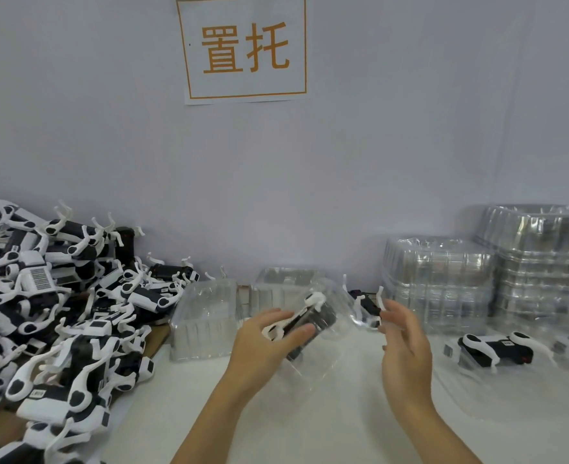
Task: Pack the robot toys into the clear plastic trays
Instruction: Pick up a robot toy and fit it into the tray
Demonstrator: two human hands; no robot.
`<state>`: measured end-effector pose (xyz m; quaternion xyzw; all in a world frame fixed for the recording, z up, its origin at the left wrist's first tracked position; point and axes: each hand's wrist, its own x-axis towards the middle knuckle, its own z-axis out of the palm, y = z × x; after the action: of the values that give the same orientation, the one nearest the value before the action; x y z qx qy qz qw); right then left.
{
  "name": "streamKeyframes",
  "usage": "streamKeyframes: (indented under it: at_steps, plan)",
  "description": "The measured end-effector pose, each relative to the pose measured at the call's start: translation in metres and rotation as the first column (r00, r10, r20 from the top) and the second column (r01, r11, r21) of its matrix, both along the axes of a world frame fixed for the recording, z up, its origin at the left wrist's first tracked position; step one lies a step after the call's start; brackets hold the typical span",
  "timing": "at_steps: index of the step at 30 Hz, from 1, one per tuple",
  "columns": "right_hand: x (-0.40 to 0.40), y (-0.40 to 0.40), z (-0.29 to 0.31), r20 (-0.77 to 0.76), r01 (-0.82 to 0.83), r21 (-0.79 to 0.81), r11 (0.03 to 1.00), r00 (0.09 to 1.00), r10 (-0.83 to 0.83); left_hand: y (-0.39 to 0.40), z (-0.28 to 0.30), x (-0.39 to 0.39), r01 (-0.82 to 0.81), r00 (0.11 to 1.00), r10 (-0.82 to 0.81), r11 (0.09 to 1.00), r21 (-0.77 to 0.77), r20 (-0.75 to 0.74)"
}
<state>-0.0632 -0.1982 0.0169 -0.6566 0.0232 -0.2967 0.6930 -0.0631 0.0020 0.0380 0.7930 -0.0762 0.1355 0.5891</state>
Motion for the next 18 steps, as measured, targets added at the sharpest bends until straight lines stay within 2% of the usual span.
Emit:
streamKeyframes:
  at_steps: [3, 5, 7, 9, 11, 13, 15, 18]
  plan:
    - [-0.002, -0.002, 0.000, 0.014, -0.055, -0.070, 0.996, 0.998, 0.057, 0.002, -0.008, 0.000, -0.022, 1.000, 0.015, 0.957, 0.290, 0.026]
    - [-0.004, 0.000, -0.003, 0.036, -0.077, -0.230, 0.970, 0.995, 0.088, -0.001, -0.013, 0.001, -0.022, 0.999, -0.002, 0.846, 0.533, 0.044]
    - [-0.002, 0.003, -0.007, -0.013, -0.104, -0.422, 0.901, 0.994, 0.109, -0.005, -0.016, 0.000, 0.021, 0.997, -0.062, 0.782, 0.624, 0.044]
    - [0.001, 0.007, -0.011, -0.144, -0.157, -0.621, 0.768, 0.986, 0.085, -0.006, -0.016, 0.000, 0.067, 0.993, -0.109, 0.839, 0.540, 0.046]
    - [0.003, 0.009, -0.014, -0.225, -0.175, -0.755, 0.632, 0.974, 0.002, -0.006, -0.016, 0.000, 0.041, 0.996, -0.069, 0.921, 0.388, 0.059]
    - [0.004, 0.009, -0.015, -0.225, -0.152, -0.762, 0.630, 0.974, -0.037, -0.005, -0.019, 0.005, -0.109, 0.991, 0.083, 0.959, 0.262, 0.109]
    - [0.003, 0.008, -0.015, -0.210, -0.125, -0.747, 0.653, 0.976, -0.054, -0.002, -0.019, 0.010, -0.275, 0.961, 0.261, 0.938, 0.213, 0.091]
    - [0.001, 0.007, -0.012, -0.180, -0.070, -0.762, 0.644, 0.978, -0.107, 0.002, -0.018, 0.013, -0.345, 0.915, 0.379, 0.914, 0.212, -0.142]
